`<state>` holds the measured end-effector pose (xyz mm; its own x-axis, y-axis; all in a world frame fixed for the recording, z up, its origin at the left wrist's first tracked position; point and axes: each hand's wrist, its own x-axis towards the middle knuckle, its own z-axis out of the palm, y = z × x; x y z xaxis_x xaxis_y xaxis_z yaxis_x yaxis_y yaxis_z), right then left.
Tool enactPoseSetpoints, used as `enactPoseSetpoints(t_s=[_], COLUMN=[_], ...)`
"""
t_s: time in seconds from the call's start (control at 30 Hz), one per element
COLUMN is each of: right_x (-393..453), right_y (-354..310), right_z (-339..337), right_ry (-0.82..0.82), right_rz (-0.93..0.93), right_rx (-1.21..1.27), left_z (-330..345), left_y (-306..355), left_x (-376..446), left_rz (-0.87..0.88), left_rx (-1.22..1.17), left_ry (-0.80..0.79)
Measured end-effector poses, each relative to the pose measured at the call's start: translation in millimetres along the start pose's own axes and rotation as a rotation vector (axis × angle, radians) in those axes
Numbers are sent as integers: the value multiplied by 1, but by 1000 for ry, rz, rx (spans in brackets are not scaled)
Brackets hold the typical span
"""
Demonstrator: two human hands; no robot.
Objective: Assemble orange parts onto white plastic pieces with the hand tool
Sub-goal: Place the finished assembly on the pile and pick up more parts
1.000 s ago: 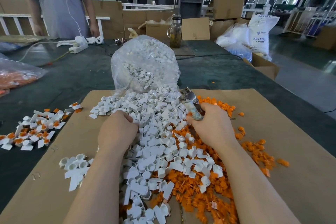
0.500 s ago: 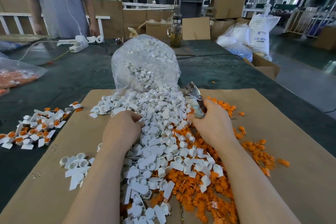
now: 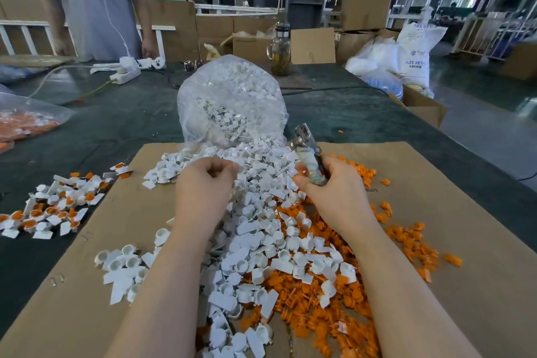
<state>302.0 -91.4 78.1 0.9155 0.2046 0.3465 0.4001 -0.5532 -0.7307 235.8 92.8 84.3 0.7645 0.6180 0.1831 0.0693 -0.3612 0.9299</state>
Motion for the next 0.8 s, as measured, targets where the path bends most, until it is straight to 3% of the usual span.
enactPoseSetpoints(t_s=[0.3,0.8], right_x=[-4,-8], right_y=[-7,-12], right_z=[2,7], right_ry=[-4,33], right_rz=[-53,-154], right_rx=[182,234], left_z=[23,28], left_y=[16,23], left_x=[-14,-24], left_rz=[-149,-161], left_rx=[-428,-481], left_ry=[-82,-177])
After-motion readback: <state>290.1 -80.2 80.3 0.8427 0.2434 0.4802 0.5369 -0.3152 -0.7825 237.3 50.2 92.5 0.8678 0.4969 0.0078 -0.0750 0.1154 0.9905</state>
